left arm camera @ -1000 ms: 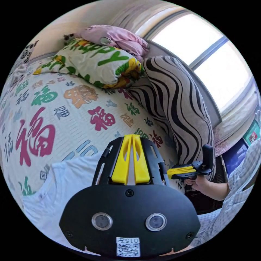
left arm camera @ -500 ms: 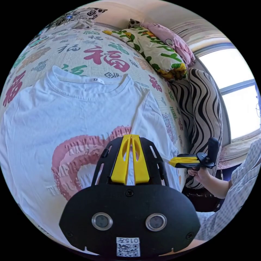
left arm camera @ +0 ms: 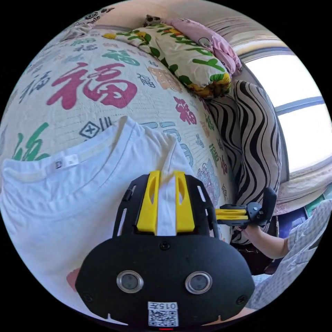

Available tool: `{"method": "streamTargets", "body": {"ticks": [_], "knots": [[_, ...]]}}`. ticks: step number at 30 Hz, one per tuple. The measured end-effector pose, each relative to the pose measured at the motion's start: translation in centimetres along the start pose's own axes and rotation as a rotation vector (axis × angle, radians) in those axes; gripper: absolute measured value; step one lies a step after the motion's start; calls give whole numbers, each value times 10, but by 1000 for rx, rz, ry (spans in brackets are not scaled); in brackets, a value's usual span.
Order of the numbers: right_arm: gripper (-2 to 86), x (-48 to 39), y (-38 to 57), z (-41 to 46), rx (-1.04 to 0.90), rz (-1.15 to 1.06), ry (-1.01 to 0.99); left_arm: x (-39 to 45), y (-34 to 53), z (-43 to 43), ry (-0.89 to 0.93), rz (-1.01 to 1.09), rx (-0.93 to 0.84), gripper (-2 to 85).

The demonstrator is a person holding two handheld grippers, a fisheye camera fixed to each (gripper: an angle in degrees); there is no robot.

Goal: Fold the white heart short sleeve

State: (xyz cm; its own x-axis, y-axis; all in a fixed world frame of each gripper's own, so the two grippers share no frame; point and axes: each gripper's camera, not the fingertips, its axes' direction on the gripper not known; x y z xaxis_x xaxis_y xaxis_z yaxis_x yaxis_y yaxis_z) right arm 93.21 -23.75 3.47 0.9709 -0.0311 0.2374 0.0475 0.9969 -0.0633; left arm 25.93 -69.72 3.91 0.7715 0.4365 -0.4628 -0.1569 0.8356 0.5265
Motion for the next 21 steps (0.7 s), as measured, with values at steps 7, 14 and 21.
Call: {"method": "streamTargets", "body": {"ticks": [7,14,21], "knots": [[12,8,0,-10,60,72,-61,7,-4,-14,-76,61,3,7],[55,-18,-3,-32,127,61,-33,-2,40,-71,-62,-15,76,74],[56,-91,-18,0,-8,-197,-30,-4,106,-92,-105,-20,-30,41]]}}
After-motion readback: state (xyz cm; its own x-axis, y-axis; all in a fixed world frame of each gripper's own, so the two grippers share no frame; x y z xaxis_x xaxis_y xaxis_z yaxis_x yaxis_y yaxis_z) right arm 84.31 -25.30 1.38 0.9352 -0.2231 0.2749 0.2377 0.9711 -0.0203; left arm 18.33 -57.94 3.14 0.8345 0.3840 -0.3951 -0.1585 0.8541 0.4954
